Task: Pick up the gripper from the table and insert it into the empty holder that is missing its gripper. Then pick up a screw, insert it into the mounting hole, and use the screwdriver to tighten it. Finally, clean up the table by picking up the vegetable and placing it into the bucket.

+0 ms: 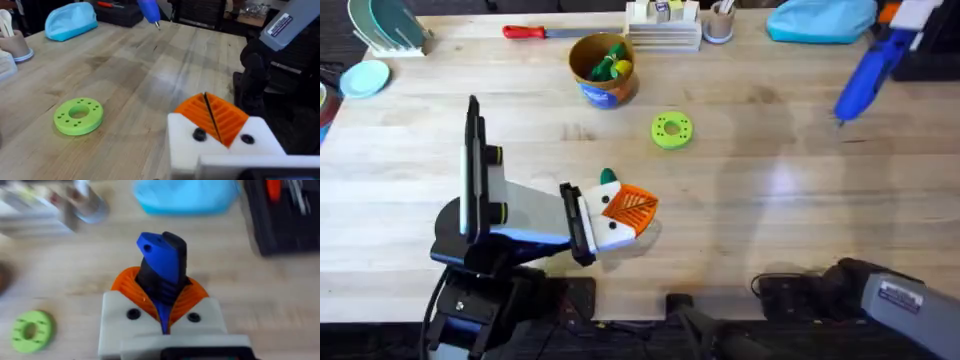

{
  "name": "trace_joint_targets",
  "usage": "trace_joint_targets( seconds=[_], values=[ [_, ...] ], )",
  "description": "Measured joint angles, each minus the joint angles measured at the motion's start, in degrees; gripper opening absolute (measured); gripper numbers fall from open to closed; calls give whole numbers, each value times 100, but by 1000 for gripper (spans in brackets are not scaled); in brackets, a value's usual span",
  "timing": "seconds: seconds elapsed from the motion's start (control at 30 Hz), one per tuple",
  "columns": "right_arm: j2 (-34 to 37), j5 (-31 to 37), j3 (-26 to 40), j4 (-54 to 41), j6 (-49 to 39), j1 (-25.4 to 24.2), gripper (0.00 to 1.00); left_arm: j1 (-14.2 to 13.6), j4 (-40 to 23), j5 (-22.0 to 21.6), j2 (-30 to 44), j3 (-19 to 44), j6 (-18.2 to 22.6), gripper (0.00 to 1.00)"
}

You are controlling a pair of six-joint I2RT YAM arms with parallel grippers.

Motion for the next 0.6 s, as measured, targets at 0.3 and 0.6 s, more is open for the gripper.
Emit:
trace_joint_targets(
  seconds=[0.3, 0.6],
  values=[
    [-2324, -332, -1272, 2042, 944, 2125, 18, 0, 0, 2, 1, 0, 0, 7],
    [-3130, -310, -2245, 4448, 1222, 5123, 18, 0, 0, 0, -1, 0, 1, 7]
  ],
)
